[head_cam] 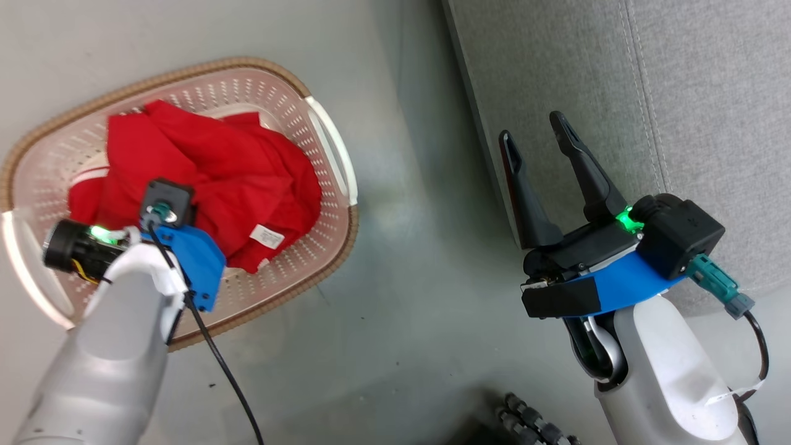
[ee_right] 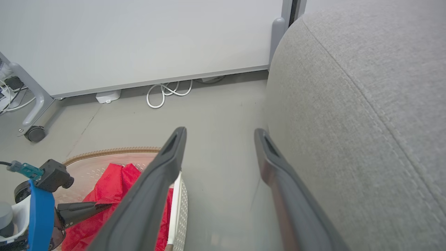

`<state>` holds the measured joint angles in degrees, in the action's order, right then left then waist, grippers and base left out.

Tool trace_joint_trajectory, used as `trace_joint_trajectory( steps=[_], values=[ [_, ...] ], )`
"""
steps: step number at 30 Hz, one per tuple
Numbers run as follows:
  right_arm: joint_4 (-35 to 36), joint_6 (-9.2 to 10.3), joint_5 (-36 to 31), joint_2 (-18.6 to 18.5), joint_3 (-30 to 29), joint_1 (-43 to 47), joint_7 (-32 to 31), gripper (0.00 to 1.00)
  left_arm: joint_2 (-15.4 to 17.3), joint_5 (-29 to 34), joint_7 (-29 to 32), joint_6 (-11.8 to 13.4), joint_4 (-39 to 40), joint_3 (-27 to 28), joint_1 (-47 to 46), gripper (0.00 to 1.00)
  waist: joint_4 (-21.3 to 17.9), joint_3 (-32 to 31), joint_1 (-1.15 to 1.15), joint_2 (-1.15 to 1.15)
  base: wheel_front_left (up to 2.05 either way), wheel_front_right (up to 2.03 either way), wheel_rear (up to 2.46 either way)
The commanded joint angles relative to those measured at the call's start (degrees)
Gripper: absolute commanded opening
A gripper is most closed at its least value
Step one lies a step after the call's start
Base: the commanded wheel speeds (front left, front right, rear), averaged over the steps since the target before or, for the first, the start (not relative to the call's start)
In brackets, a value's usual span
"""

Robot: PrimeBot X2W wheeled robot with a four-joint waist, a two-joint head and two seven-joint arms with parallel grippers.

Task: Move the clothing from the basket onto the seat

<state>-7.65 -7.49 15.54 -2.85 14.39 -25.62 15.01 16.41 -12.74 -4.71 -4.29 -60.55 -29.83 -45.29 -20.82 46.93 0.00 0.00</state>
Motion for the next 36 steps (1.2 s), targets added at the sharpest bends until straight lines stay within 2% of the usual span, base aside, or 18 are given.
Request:
trace_joint_trajectory(
  steps=[1,13,18,26,36],
  values=[
    [-0.26,-0.01,-0.69,-0.06,-0.35,0.18,0.25,1.0,-0.5,-0.42,-0.59,-0.19,-0.31,-0.14,0.66,0.0,1.68,-2.27,0.0,0.0,0.0,0.0,0.0],
    [-4.19,-0.01,-6.6,-0.11,-3.28,4.79,0.24,1.0,-9.03,-3.92,-7.87,-2.48,-3.08,-1.72,3.7,0.0,9.12,-17.65,0.0,0.0,0.0,0.0,0.0],
    [-6.04,-0.01,-8.24,-0.11,-4.3,7.67,0.24,1.0,-11.58,-6.0,-9.51,-3.08,-3.27,-2.75,5.95,0.0,11.33,-24.69,0.0,0.0,0.0,0.0,0.0],
    [-7.84,-0.01,-9.4,-0.1,-5.34,12.06,-0.52,1.0,-13.22,-11.79,-10.36,-3.19,1.1,-6.83,9.38,0.0,13.63,-34.13,0.0,0.0,0.0,0.0,0.0],
    [-6.75,-0.01,-9.73,-0.1,-5.86,16.17,-2.73,1.0,-13.51,-19.52,-10.58,-3.2,10.16,-13.09,7.27,0.0,15.86,-41.24,0.0,0.0,0.0,0.0,0.0]
  ],
)
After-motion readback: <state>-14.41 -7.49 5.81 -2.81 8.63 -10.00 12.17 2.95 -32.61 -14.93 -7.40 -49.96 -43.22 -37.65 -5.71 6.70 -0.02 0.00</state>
